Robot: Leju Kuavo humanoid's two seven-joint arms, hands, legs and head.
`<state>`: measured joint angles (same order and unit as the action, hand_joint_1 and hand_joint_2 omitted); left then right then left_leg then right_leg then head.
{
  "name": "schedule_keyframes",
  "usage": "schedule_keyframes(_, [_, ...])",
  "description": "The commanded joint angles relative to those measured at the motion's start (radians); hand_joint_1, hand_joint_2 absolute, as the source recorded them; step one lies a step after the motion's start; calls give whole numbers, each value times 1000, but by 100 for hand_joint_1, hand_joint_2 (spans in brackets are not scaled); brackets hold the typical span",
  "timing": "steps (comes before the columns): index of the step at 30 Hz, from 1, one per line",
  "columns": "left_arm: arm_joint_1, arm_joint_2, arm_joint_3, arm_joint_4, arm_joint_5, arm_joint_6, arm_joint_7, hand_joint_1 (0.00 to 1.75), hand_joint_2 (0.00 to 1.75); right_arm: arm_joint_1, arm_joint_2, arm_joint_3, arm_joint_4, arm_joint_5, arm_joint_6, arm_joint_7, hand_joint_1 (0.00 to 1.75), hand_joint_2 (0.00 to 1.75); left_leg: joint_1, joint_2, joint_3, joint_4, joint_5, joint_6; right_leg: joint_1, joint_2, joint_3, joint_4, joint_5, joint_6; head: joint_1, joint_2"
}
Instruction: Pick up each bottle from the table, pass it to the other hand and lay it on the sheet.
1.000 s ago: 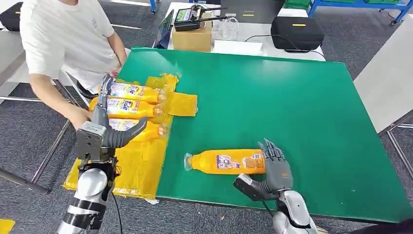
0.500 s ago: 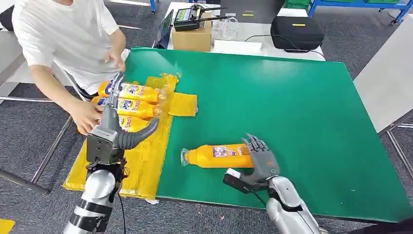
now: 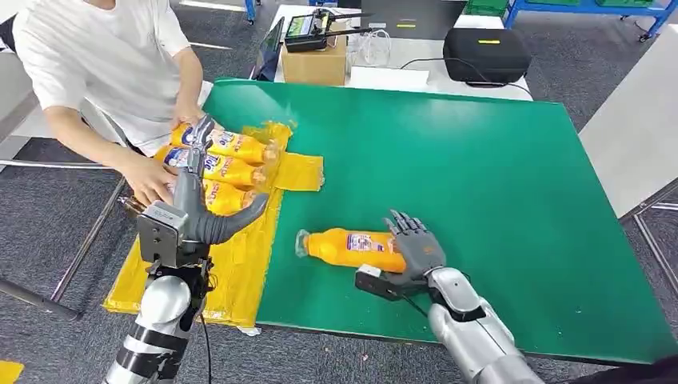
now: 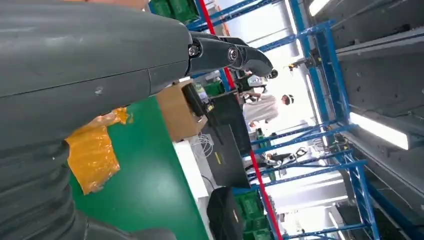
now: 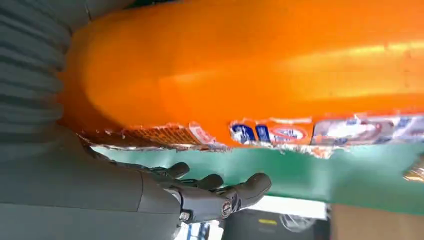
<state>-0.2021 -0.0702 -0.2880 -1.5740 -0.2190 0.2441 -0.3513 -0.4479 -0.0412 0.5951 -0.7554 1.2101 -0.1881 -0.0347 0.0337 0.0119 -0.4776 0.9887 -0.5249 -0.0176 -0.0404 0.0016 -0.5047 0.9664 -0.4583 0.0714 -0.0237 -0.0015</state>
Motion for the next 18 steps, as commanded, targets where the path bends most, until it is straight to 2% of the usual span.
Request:
schedule_keyframes(1, [-27,4,-7,51,7,-5,11,0,175,-40,13,43,165,-5,57,55,0,175,0,-3,2,-2,1,2,1,-3,3,-3,1,-4,0,0])
schedule_keyframes(6, [-17,4,2,59,10,-8,16,0,175,-48,4,50,212,-15,137,121,0,175,1,-2,5,-2,2,2,1,-2,5,-3,1,-4,0,0])
schedule_keyframes(7, [-30,7,-5,77,19,-21,19,0,175,-60,-4,58,239,-31,213,112,0,175,1,-2,7,-2,1,2,1,-2,7,-3,1,-3,0,0])
schedule_keyframes(8, [-38,8,-9,92,21,-23,18,0,175,-59,-12,55,249,-47,224,103,105,175,0,-3,7,-3,2,2,1,-3,8,-3,1,-4,0,0])
schedule_keyframes(9, [-42,9,-10,97,23,-24,17,0,175,-59,-16,60,255,-49,228,102,159,175,1,-3,9,-1,1,2,1,-3,9,-3,1,-3,0,0])
schedule_keyframes(10, [-45,10,-12,102,25,-26,16,0,175,-61,-17,62,261,-54,232,98,173,175,1,-5,8,-3,3,3,2,-5,9,-5,2,-5,0,0])
schedule_keyframes(13, [-46,11,-13,104,29,-27,15,0,175,-61,-16,61,262,-65,235,93,171,175,0,-4,14,-1,2,2,1,-4,10,-3,1,-3,0,0])
schedule_keyframes(14, [-46,12,-12,103,29,-27,14,0,175,-62,-12,62,261,-65,235,93,171,175,1,-6,11,-2,4,3,2,-6,4,-6,4,-5,0,0])
schedule_keyframes(15, [-46,12,-12,103,29,-27,14,0,175,-62,-12,62,261,-65,235,93,175,175,0,-3,12,0,2,2,1,-3,3,-4,2,-3,0,0])
schedule_keyframes(16, [-46,14,-14,102,33,-30,14,0,175,-63,-11,57,260,-81,245,91,175,175,1,-5,7,-3,6,4,2,-5,0,-7,6,-5,0,0])
schedule_keyframes(17, [-49,17,-18,105,35,-31,14,0,175,-62,-12,52,260,-97,252,87,175,175,0,-3,11,-1,2,2,1,-3,3,-4,3,-3,0,0])
schedule_keyframes(18, [-50,19,-20,106,36,-32,14,0,175,-61,-12,51,261,-107,258,84,175,175,1,-5,8,-2,4,3,2,-5,1,-6,4,-5,0,0])
